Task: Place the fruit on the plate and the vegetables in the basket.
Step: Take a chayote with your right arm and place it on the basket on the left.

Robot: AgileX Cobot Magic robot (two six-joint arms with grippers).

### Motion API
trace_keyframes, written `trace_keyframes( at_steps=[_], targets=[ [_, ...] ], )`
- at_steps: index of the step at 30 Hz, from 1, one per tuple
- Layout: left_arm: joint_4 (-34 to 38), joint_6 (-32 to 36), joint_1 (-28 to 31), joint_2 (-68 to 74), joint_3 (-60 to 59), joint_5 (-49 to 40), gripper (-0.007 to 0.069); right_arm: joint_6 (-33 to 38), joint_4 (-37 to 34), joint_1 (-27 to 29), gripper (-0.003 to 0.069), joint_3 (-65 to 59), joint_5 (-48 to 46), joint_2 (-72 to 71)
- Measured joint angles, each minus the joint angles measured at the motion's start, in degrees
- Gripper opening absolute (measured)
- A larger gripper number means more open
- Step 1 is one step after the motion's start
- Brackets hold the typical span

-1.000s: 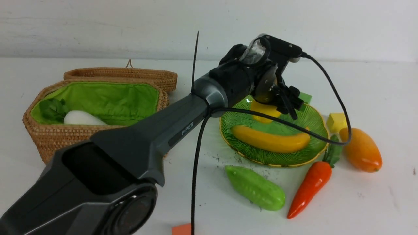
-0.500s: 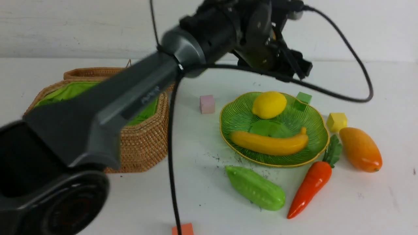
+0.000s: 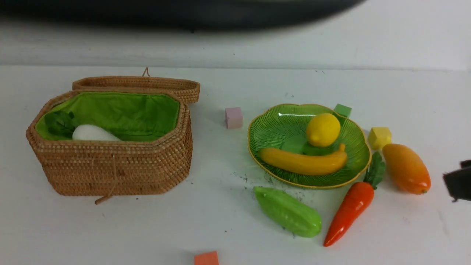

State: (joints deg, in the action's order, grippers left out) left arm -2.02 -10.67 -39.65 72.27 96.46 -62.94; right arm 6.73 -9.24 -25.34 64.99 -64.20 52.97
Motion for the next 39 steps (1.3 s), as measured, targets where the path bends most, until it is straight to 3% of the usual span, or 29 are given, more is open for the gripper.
trace_keyframes(
  at_steps=[7,11,17,20,23,27,34,39],
  targets=[
    [0.10,-4.75,0.00,-27.81,-36.22,14.54,-0.0013,6.59,-10.46,0.00,0.0240,6.42,0.32,13.77],
    [0.92,-5.48,0.00,-40.45,-50.14,22.77,-0.0013,10.05,-13.47,0.00,0.0240,8.12,0.90,21.32],
    [1.31,-5.57,0.00,-46.00,-54.47,24.71,-0.0013,10.87,-12.61,-3.21,0.0240,8.88,3.29,30.01],
    [1.64,-5.57,0.00,-45.31,-54.64,24.47,-0.0013,10.93,-8.54,-7.07,0.0240,8.88,5.52,33.61],
    [2.68,-5.57,0.00,-43.48,-54.76,24.08,-0.0013,10.98,0.12,-10.57,0.0260,8.88,9.32,38.35],
    [3.25,-5.57,0.00,-42.91,-54.82,23.62,-0.0013,10.92,4.77,-10.71,0.0347,8.88,12.27,42.53],
    [3.31,-5.57,0.00,-42.91,-54.82,23.46,-0.0013,10.92,5.78,-9.48,0.0540,8.90,16.53,47.95],
    [3.31,-5.57,0.00,-42.91,-54.82,23.15,-0.0013,10.92,6.72,-8.46,0.0580,8.95,18.65,50.61]
  ],
)
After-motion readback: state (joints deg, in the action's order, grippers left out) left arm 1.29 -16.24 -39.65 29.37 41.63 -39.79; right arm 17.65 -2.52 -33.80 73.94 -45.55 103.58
